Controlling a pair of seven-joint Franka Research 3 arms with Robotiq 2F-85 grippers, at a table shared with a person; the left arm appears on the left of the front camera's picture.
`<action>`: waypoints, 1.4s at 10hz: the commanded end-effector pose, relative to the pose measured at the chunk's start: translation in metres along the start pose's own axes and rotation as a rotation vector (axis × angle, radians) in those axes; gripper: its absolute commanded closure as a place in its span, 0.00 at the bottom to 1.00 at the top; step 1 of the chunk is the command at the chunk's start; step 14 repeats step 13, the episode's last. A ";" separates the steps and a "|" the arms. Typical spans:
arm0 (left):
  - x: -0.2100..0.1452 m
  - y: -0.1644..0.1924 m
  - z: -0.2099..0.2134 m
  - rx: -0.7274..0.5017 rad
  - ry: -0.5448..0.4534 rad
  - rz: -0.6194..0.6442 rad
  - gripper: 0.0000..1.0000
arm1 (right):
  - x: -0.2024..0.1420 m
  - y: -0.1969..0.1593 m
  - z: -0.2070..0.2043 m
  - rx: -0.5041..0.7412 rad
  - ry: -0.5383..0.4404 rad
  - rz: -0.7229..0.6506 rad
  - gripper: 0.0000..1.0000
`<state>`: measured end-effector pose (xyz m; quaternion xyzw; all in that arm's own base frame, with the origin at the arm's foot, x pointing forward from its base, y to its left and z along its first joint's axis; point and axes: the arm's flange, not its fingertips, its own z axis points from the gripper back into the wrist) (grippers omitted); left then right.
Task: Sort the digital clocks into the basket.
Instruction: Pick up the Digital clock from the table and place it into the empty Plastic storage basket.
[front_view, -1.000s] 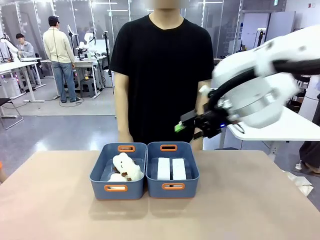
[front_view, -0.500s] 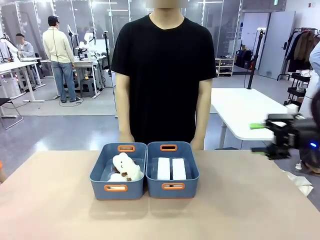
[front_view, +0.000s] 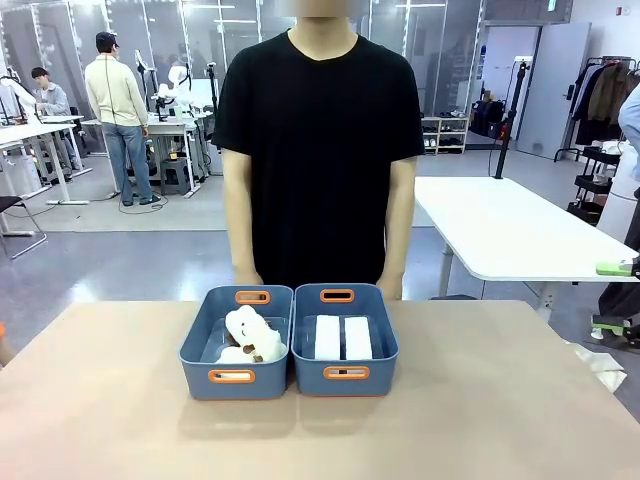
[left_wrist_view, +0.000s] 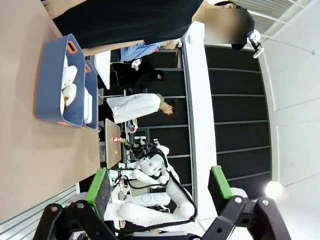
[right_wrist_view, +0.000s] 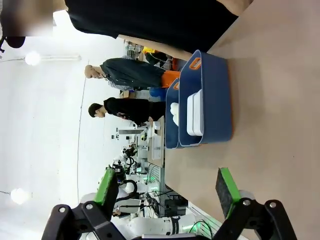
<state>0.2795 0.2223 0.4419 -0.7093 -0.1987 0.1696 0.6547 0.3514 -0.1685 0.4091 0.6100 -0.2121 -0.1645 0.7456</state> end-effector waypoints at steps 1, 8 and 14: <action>0.002 -0.001 0.000 -0.002 -0.012 -0.019 0.00 | -0.002 -0.001 -0.004 0.006 0.019 -0.014 0.00; 0.002 -0.001 0.000 -0.002 -0.012 -0.019 0.00 | -0.002 -0.001 -0.004 0.006 0.019 -0.014 0.00; 0.002 -0.001 0.000 -0.002 -0.012 -0.019 0.00 | -0.002 -0.001 -0.004 0.006 0.019 -0.014 0.00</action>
